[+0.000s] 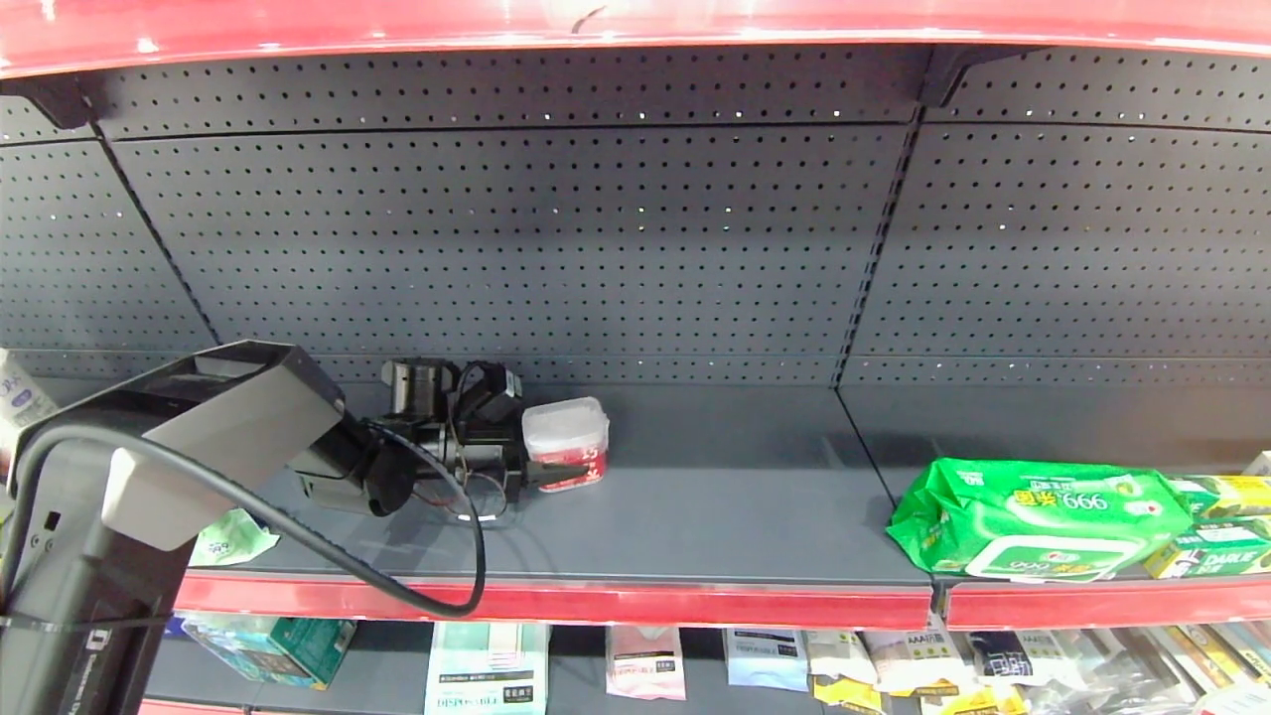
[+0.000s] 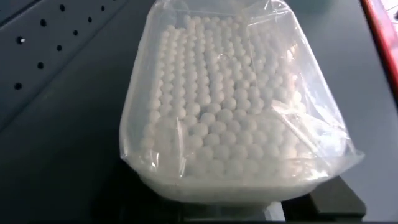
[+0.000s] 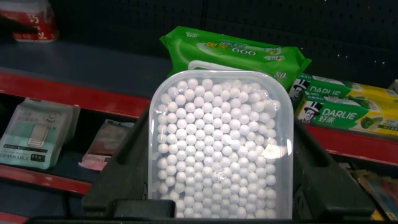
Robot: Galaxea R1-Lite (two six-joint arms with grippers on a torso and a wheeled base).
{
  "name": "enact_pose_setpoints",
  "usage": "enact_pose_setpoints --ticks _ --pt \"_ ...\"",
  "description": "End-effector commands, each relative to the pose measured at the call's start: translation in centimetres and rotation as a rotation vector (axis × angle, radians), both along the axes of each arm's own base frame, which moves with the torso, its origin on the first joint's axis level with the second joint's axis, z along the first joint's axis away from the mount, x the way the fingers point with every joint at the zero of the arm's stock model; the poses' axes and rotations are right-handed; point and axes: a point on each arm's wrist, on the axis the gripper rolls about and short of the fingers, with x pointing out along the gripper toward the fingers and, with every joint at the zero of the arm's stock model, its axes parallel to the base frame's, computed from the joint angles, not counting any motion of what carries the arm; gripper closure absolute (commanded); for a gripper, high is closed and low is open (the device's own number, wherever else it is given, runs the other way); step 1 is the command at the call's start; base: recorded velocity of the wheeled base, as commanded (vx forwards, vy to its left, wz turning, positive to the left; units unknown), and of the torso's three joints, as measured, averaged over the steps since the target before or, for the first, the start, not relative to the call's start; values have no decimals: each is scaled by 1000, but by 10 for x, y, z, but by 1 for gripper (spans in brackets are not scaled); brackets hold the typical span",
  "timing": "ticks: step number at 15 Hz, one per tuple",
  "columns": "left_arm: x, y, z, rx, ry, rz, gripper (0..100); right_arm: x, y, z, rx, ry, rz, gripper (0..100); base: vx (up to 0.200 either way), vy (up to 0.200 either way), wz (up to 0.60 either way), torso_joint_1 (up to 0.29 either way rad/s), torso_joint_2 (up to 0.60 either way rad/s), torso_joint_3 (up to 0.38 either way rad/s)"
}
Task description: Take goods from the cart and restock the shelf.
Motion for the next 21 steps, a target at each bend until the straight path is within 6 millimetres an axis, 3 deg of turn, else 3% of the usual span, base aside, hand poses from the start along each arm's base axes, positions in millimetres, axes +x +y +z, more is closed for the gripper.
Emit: enact_pose_setpoints --ticks 1,10,21 --pt "-6 4 8 -10 1 -12 100 0 0 0 0 1 0 100 0 0 0 0 0 0" --pt "-53 19 15 -21 21 -59 100 0 0 0 0 1 0 100 0 0 0 0 0 0" --pt "-65 31 10 -21 18 -46 100 0 0 0 0 1 0 100 0 0 0 0 0 0"
